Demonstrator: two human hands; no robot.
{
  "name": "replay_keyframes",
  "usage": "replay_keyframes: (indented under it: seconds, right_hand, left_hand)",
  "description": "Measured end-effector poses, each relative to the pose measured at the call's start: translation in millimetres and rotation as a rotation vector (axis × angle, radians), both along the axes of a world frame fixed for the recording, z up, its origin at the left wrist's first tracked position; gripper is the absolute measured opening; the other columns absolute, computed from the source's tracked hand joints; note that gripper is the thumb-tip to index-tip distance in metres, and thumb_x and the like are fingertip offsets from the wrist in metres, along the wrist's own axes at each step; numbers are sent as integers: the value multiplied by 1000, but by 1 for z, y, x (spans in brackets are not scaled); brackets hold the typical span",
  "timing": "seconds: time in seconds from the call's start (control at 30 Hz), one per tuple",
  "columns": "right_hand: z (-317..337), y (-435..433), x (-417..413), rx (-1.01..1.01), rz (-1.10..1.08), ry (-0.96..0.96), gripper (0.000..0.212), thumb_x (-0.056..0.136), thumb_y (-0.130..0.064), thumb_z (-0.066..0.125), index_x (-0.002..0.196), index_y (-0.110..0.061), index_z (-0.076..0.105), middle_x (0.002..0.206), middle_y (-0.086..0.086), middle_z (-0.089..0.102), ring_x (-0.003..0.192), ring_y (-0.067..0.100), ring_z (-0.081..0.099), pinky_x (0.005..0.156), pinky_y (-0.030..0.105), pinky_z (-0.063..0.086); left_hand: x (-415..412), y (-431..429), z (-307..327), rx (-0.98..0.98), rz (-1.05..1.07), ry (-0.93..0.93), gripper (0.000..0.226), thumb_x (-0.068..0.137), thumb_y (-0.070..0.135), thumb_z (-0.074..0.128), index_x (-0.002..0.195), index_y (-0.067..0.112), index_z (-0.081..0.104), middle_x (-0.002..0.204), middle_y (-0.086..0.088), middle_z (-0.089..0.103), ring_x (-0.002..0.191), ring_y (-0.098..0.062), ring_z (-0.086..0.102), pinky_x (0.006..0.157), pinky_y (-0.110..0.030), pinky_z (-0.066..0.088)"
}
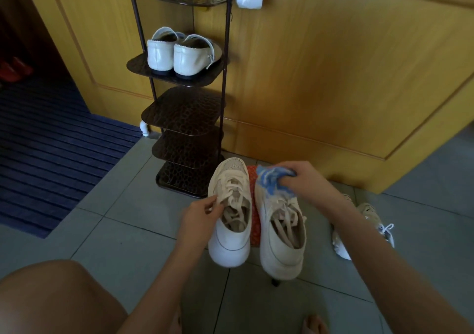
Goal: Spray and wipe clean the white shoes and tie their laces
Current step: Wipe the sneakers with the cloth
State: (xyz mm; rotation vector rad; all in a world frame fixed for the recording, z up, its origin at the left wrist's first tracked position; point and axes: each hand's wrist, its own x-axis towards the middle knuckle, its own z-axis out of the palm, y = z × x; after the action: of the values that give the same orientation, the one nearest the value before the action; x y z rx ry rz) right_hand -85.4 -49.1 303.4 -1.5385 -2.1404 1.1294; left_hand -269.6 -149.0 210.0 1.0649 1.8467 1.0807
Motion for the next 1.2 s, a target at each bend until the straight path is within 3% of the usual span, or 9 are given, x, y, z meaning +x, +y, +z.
replay_keyframes:
  seconds: [0.1,0.2,0.27,0.37,0.5,0.67,0.83,0.97,1.2]
  right_hand:
    - [-2,12,2,128,18,-21,39,90,3,46,121,-15,63,114,3,63,89,29,63,68,32,48]
    - [-12,7,2,88,29,26,35,91,3,44,113,-14,66,99,1,64,61,5,59,51,15,40]
    - [-16,3,12,82,-107,191,31,91,4,43,101,-10,69,91,-1,63,61,-3,57,52,10,40]
    - [-25,2,42,51,-377,387,26,91,1,46,92,-8,69,83,8,65,76,18,60,58,19,46]
    - [-38,-3,74,-16,-485,387,26,93,-3,46,85,-16,67,84,16,62,79,24,54,67,30,42]
    - [-58,-9,97,-138,-468,303,27,88,4,46,102,-9,66,85,10,64,76,19,59,58,21,48]
    - [-97,-12,130,-183,-453,212,25,83,6,51,92,-13,64,83,9,63,77,21,58,69,28,47]
    - [-136,-10,160,-309,-547,181,35,80,15,46,65,-16,54,61,2,50,56,12,46,48,18,38]
    - [-227,-9,219,-516,-712,130,24,79,16,51,81,-5,62,74,8,57,67,18,54,62,34,45]
  left_hand:
    - [2,0,-3,-23,-11,52,38,91,29,57,127,16,59,112,-1,68,92,-15,64,81,-41,55]
    - [0,2,-3,-51,-42,73,41,90,28,60,129,15,56,119,-4,65,97,-12,60,84,-30,50]
    - [-1,3,-2,-75,-62,125,48,87,30,63,132,15,52,124,-8,61,108,-16,57,87,-28,46]
    - [3,1,6,-26,-48,207,50,86,25,66,132,14,51,131,-10,54,120,-20,51,92,-27,42]
    - [22,0,36,258,-80,333,32,88,10,60,121,12,61,126,-4,57,116,-16,52,94,-22,39]
    - [76,17,65,312,-315,266,29,91,14,56,119,22,62,117,6,63,108,-7,55,95,-25,44]
    - [140,46,68,235,-527,353,31,92,14,52,120,22,62,121,3,62,112,-12,54,98,-31,44]
    - [198,68,46,148,-599,307,31,91,11,50,115,23,65,117,4,66,107,-11,59,94,-32,48]
    - [266,73,-84,-248,-468,261,40,92,0,39,125,14,56,134,-10,52,119,-25,51,97,-28,38]
